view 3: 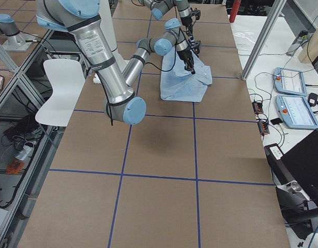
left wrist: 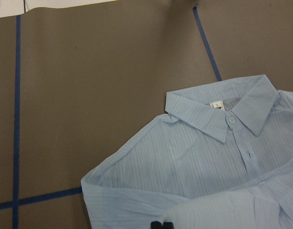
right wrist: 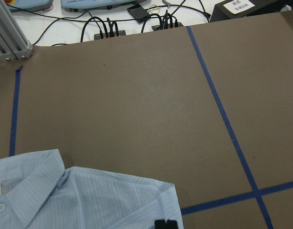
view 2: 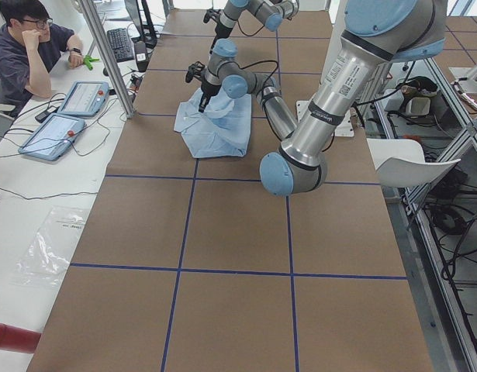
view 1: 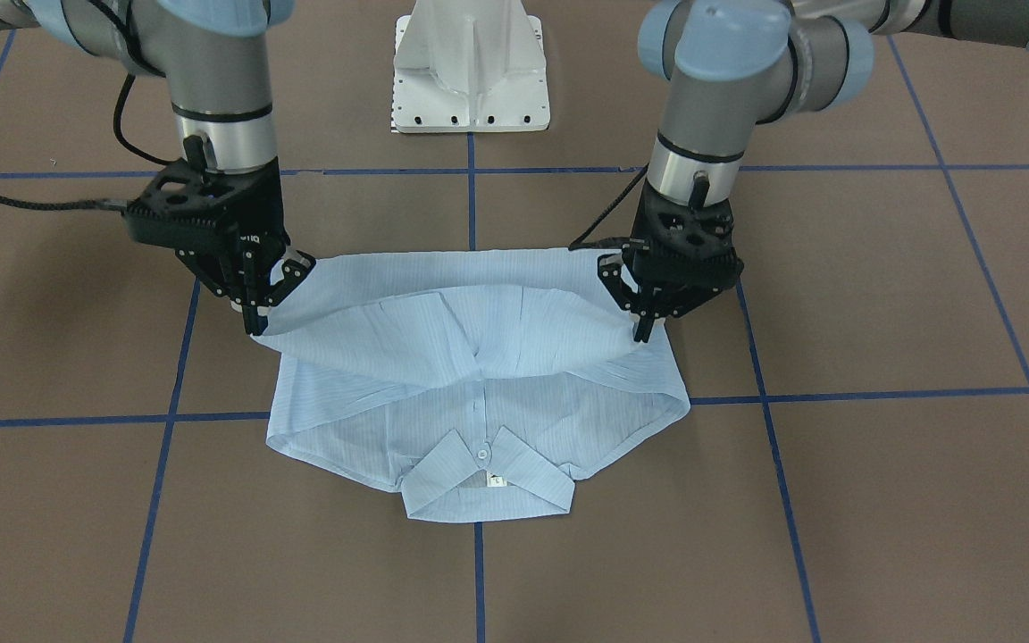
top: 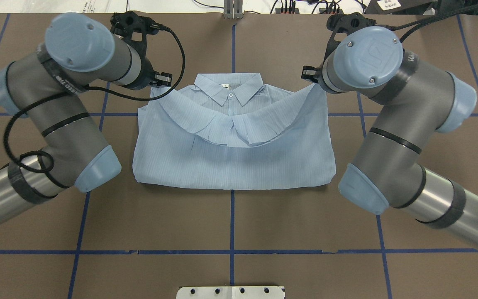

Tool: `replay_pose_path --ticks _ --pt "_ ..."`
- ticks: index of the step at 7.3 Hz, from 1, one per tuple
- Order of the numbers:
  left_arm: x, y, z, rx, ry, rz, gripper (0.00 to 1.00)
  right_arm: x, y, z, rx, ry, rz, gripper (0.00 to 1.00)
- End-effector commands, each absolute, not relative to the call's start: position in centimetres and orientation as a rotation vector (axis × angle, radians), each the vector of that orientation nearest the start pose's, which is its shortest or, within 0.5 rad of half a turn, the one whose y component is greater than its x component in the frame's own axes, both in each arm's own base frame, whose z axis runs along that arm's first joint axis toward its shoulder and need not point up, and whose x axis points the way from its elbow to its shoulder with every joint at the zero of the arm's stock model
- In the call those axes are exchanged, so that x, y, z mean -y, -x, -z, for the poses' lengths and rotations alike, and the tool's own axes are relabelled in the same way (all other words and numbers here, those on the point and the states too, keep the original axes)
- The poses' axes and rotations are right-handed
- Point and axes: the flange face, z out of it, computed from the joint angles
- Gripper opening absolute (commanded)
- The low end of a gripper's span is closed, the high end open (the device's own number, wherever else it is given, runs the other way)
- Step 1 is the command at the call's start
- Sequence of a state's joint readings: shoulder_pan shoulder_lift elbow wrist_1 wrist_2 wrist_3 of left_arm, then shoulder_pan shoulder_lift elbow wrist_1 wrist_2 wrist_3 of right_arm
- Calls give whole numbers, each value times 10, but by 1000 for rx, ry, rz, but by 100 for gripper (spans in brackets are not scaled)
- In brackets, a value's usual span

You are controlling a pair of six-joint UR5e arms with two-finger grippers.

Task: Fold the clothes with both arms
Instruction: 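Release the hem near the collar and raise both grippers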

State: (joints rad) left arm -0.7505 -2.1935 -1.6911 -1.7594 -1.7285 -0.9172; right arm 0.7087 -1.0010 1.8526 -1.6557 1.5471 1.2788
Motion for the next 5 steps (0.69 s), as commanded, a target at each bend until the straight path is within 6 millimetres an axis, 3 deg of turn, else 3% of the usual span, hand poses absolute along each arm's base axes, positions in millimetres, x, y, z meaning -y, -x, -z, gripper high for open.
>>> replay_pose_path --ticks 1,3,5 --pt "586 -443 -274 -743 -506 44 0 546 421 -274 646 -384 -410 0" --pt "587 -445 -298 -706 -487 25 0 537 448 -291 622 -359 -385 0" --pt "581 -444 -322 -705 -481 20 0 527 460 -303 605 -345 -362 0"
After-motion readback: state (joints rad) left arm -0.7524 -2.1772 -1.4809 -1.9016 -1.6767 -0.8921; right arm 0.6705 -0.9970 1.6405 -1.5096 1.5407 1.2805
